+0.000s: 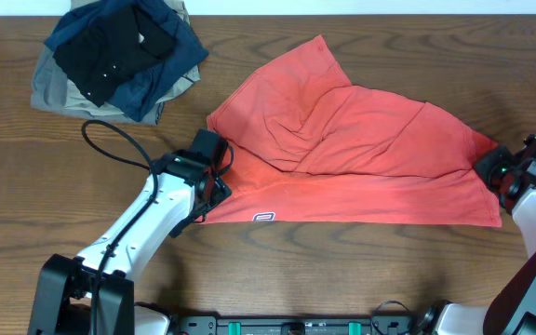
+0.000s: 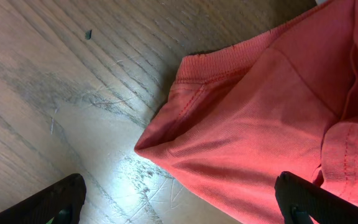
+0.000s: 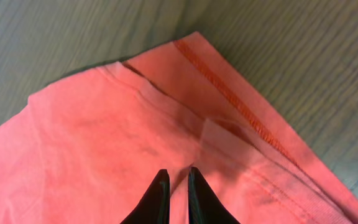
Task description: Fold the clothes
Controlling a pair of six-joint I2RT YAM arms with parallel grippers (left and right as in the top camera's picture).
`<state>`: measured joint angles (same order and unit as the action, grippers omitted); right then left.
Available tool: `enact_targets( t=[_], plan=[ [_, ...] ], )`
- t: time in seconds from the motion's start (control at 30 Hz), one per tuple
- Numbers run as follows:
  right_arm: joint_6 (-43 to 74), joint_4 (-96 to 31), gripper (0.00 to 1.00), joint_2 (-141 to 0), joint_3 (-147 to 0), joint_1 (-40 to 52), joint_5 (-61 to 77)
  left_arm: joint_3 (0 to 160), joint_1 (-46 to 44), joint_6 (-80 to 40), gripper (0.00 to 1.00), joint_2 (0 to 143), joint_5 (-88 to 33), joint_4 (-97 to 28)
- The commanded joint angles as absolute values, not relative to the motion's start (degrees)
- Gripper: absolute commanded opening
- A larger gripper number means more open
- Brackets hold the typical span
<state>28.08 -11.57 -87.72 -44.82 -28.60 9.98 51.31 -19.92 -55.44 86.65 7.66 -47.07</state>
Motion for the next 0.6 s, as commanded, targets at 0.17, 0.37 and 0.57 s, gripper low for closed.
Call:
enact_targets(
  t=[0.17, 0.37, 0.57],
  plan=[
    [28.4, -11.7, 0.14, -88.1, -44.6, -27.8, 0.0, 50.8, -19.7, -55.2, 0.98, 86.8, 7.7, -47.2],
    [27.0, -13.1, 0.49, -87.9, -44.7, -27.8, 6.5, 50.8, -19.7, -55.1, 0.98, 86.9, 7.7, -47.0],
    [26.9, -13.1, 0.68, -85.7, -45.4, -27.8, 19.3, 50.8, -19.7, -55.1, 0.98, 86.8, 7.7, -45.9]
  ],
)
